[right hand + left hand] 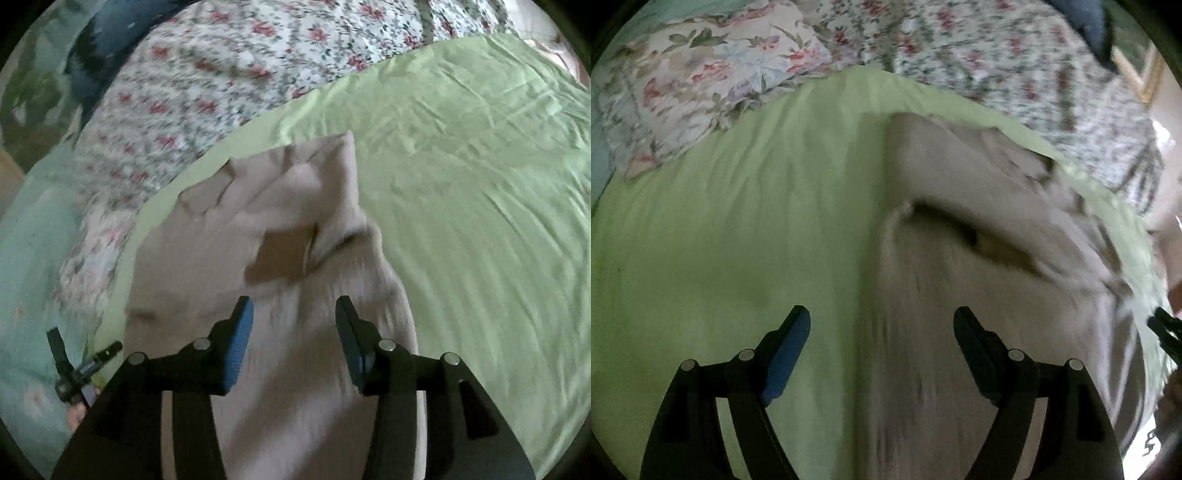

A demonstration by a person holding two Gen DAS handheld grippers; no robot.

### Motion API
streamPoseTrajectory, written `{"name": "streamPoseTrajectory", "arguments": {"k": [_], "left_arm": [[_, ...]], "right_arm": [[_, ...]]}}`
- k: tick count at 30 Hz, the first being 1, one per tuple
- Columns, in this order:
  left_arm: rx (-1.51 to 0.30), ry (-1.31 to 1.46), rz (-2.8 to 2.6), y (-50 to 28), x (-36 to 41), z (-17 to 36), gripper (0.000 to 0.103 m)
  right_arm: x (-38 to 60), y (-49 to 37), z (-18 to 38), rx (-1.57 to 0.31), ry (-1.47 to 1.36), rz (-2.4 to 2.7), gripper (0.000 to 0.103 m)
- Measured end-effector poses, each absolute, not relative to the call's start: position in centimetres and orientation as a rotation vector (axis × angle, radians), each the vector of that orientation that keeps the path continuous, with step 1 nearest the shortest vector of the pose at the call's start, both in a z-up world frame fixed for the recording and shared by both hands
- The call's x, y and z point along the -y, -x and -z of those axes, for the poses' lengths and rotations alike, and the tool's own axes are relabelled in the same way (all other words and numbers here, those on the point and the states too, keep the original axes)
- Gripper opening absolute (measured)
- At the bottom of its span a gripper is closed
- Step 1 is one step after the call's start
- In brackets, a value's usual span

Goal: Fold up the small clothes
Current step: 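Grasp the brown ribbed hem with both grippers and lift it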

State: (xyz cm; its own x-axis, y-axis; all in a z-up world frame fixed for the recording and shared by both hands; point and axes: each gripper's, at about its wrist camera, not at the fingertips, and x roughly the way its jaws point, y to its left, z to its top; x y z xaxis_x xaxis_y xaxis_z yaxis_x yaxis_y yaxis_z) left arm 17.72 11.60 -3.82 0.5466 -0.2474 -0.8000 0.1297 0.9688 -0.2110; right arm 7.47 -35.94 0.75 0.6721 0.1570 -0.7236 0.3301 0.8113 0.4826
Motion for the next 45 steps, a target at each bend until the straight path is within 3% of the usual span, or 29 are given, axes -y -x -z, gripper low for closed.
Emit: {"name": "streamPoseTrajectory", "arguments": {"k": [15, 23, 32, 34, 37, 39, 40, 41, 45], "left_arm": [[-1.072, 0.249, 0.513, -1.6, -13.2, 7.1, 0.081], [-1.104, 0.384, 0.672, 0.9, -12.7, 8.7, 0.080], [-1.112, 0.341, 0.740, 1.4, -12.1, 9.3, 0.080], [-1.111, 0.323, 0.741, 1.5, -12.2, 9.3, 0.074], [-1.112, 0.287, 0.737, 1.6, -12.4, 9.4, 0.053], [-1.128, 0.288, 0.749, 1.5, -12.6, 9.7, 0.021], [-1.142, 0.285, 0.753, 1.5, -12.6, 10.0, 0.011], [-1.145, 0.276, 0.750, 1.6, -12.7, 10.3, 0.006], [-1.109, 0.278, 0.725, 2.2, -13.1, 10.1, 0.006]], "right_arm": [[33.1, 6.0, -0.5, -0.907, -0.620, 0.003, 0.051], [34.0, 10.8, 2.2, -0.969, -0.674, -0.088, 0.052], [30.2, 9.4, 3.9, -1.032, -0.607, -0.321, 0.053], [29.9, 9.0, 4.6, -1.036, -0.622, -0.335, 0.053], [29.4, 9.1, 4.7, -1.019, -0.615, -0.349, 0.049], [29.4, 9.2, 4.7, -1.022, -0.600, -0.339, 0.029], [29.6, 9.4, 4.8, -1.025, -0.602, -0.331, 0.016], [29.8, 9.3, 4.7, -1.025, -0.607, -0.328, 0.011], [30.4, 10.4, 4.3, -1.007, -0.618, -0.331, 0.009]]}}
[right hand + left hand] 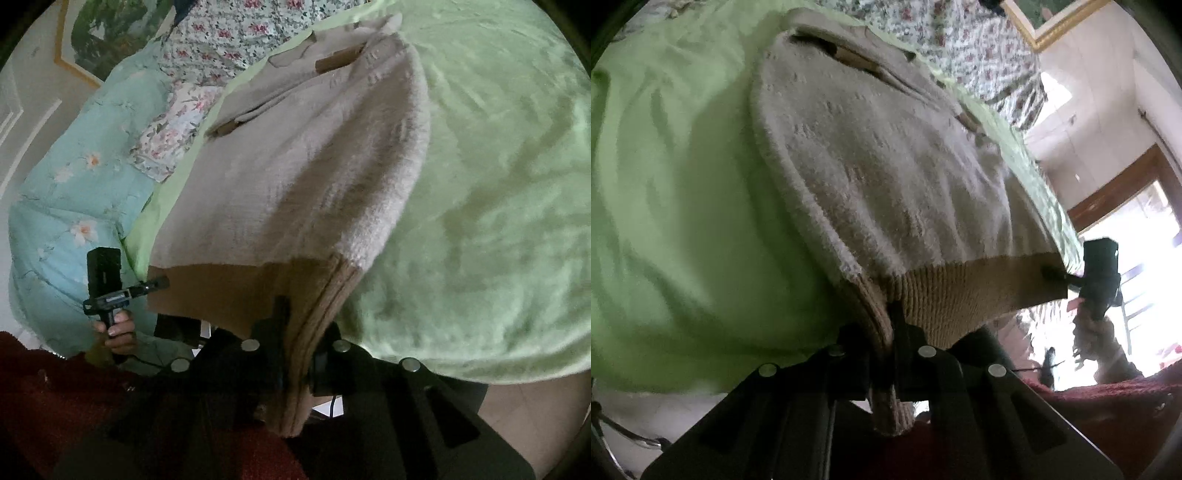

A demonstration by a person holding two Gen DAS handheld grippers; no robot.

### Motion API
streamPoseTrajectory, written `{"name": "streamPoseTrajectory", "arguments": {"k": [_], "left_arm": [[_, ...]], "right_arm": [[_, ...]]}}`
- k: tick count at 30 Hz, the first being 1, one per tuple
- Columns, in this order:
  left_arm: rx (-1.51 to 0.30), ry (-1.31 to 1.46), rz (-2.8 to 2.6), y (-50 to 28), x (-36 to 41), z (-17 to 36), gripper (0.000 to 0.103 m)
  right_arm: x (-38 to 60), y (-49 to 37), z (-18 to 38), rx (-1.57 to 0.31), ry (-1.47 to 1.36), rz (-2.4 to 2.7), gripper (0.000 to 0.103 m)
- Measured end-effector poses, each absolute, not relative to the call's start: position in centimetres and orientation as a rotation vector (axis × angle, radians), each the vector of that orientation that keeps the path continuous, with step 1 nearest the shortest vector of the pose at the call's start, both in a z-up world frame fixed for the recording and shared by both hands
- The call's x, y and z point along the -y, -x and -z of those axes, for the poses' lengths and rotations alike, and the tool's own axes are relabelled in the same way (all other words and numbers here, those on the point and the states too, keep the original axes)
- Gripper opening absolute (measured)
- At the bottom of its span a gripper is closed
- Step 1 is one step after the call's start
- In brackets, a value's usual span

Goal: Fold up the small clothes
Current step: 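Grasp the brown ribbed hem with both grippers and lift it, then fold the hem up toward the collar with both grippers and release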

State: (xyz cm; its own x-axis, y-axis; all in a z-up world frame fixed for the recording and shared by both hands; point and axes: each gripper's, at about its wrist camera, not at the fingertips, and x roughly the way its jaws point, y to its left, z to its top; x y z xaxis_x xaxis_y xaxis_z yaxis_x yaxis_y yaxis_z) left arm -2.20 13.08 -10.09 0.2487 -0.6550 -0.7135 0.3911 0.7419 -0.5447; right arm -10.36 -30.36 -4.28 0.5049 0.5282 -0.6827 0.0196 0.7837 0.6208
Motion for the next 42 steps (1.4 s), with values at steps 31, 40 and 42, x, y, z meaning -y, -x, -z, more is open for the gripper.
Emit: {"name": "streamPoseTrajectory", "arguments": {"k": [31, 40, 42], "left_arm": [[-0.618, 0.397, 0.630, -14.8, -10.5, -6.4, 0.005], [-0.663, 0.372, 0.525, -27.2, -6.6, -5.2, 0.005], [-0.698, 0.382, 0.497, -30.1, -6.1, -4.0, 0.005]], "right_arm": [[37.1, -3.9, -8.4, -0.536, -0.682, -0.382, 0.009], [40.2, -16.2, -7.0, -0.568, -0.674, -0.264, 0.009], [40.8, -18.6, -6.0, -0.583, -0.676, -0.241, 0.009]]}}
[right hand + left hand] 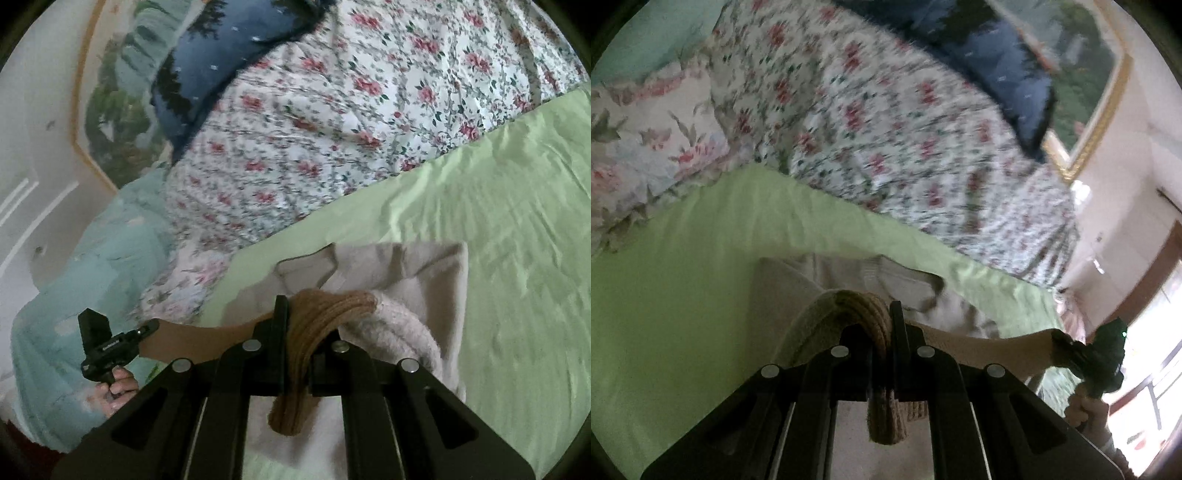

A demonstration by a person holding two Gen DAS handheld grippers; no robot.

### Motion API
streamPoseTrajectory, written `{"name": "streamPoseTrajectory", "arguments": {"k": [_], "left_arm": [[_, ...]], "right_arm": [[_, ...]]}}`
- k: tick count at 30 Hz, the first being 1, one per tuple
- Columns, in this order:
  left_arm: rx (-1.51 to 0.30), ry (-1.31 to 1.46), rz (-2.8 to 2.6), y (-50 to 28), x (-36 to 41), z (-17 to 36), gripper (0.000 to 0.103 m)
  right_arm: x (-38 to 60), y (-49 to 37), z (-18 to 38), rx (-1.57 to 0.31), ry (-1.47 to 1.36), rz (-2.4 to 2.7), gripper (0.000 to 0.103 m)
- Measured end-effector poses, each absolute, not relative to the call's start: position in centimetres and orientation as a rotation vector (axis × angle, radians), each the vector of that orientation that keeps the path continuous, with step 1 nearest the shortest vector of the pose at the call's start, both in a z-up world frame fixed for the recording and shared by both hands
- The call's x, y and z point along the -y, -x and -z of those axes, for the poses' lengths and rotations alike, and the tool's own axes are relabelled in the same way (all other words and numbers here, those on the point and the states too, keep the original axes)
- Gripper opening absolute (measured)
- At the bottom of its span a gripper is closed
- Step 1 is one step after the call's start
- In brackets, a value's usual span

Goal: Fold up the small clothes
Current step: 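Fold the hem up toward the collar with both grippers and release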

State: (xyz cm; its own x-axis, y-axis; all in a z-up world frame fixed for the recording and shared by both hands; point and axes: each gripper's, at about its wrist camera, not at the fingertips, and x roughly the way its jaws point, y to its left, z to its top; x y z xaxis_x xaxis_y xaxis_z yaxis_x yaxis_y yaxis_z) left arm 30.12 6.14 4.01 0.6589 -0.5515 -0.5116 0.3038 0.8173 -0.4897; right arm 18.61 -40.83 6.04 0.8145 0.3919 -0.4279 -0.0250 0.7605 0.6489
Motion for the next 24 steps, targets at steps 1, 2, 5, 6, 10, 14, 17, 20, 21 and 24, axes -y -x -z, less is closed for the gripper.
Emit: {"name": "streamPoseTrajectory", "arguments": {"k": [1, 2, 5, 6, 10, 14, 17, 20, 21, 24], "left_arm": [[-0.709, 0.384, 0.491, -31.0, -5.9, -3.6, 0.006], [-0.728, 0.381, 0.478, -32.5, -5.5, -2.7, 0.006], [-0.772, 0.371, 0.448, -35.5, -4.6, -0.3, 0.006], [-0.796, 0.367, 0.430, -36.7, -4.2, 1.0, 0.006], [-0.862, 0.359, 0.385, -39.0, -3.8, 4.7, 0.006], [-0.893, 0.367, 0.378, -39.2, -4.3, 6.6, 0.011], [-0.899, 0.388, 0.387, -37.8, -4.9, 6.1, 0.024], [-0.865, 0.390, 0.430, -34.4, -5.1, 4.3, 0.035], [-0.862, 0.394, 0.459, -33.2, -4.8, 4.0, 0.036], [-0.885, 0.362, 0.563, -30.0, -2.0, 4.3, 0.039]], "right_arm": [[41.1, -19.5, -5.5, -0.591, -0.682, -0.232, 0.009], [41.6, -20.7, -4.6, -0.601, -0.690, -0.219, 0.009], [42.3, -23.4, -2.1, -0.652, -0.667, -0.169, 0.009], [42.5, -24.1, -1.3, -0.672, -0.662, -0.156, 0.009], [42.7, -26.6, 2.4, -0.748, -0.665, -0.128, 0.009], [43.0, -27.8, 4.5, -0.797, -0.680, -0.098, 0.010], [43.3, -27.6, 4.0, -0.809, -0.705, -0.096, 0.019], [43.2, -25.4, 1.6, -0.727, -0.679, -0.047, 0.055], [43.0, -24.5, 0.6, -0.692, -0.665, -0.037, 0.059], [40.6, -21.8, -1.4, -0.631, -0.621, -0.088, 0.059]]}}
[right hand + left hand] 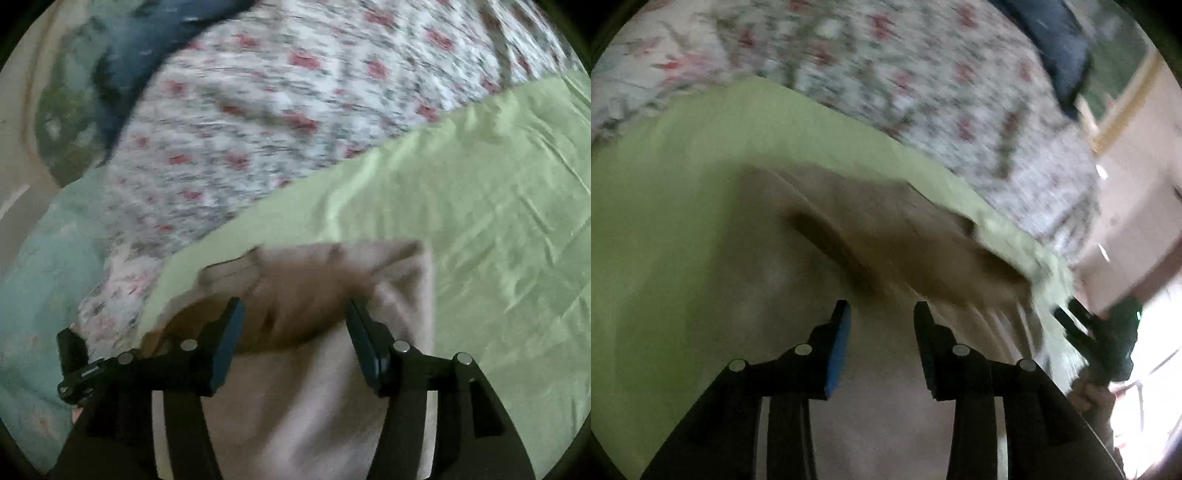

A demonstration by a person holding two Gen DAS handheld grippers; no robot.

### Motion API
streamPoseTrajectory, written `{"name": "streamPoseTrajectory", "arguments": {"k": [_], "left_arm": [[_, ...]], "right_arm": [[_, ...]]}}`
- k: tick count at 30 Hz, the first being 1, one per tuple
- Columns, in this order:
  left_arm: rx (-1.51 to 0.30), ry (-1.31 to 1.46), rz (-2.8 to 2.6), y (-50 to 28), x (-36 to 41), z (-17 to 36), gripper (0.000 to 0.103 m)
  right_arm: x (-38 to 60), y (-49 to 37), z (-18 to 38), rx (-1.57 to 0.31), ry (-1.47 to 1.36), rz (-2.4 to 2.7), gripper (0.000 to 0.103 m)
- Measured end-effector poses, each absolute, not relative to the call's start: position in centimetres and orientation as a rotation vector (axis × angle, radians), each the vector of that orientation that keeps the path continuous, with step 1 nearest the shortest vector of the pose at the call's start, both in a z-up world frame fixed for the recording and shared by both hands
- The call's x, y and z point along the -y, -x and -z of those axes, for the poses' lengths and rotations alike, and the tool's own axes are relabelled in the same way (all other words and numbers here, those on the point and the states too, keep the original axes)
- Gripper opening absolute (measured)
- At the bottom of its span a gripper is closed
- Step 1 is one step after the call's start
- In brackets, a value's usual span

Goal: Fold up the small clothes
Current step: 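Fold the hem up toward the collar with both grippers and release, then grasp the folded sweater edge with the left gripper and lift it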

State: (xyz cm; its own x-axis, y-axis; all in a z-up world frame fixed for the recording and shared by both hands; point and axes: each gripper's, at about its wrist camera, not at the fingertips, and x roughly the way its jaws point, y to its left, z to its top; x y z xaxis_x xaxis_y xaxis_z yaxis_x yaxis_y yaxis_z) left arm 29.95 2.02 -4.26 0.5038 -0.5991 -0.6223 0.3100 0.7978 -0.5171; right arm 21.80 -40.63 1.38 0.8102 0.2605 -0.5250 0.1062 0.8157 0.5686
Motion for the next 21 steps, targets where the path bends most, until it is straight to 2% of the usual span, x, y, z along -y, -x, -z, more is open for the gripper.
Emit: {"name": "streamPoseTrajectory", "arguments": {"k": [4, 8, 12, 14, 19, 21], "left_arm": [[-0.922, 0.246, 0.564, -29.2, 1.1, 5.7, 0.039], [-0.924, 0.280, 0.411, -32.1, -1.9, 6.1, 0.037], [-0.890, 0.397, 0.290, -33.3, -8.2, 5.3, 0.035], [-0.866, 0.432, 0.284, -32.3, -9.4, 4.7, 0.037], [-0.859, 0.466, 0.337, -26.0, -9.5, 4.4, 0.038], [-0.868, 0.469, 0.368, -22.7, -8.7, 4.5, 0.042]], "right_arm": [[35.4, -21.9, 0.5, -0.783, -0.507, -0.233, 0.059], [36.8, -22.8, 2.7, -0.876, -0.442, -0.062, 0.057], [42.1, -21.0, 2.9, -0.821, -0.600, 0.111, 0.057], [42.6, -19.4, 1.8, -0.772, -0.624, 0.106, 0.057], [39.2, -16.3, 0.2, -0.735, -0.606, 0.029, 0.058], [37.4, -15.4, 0.1, -0.741, -0.599, 0.001, 0.058]]}}
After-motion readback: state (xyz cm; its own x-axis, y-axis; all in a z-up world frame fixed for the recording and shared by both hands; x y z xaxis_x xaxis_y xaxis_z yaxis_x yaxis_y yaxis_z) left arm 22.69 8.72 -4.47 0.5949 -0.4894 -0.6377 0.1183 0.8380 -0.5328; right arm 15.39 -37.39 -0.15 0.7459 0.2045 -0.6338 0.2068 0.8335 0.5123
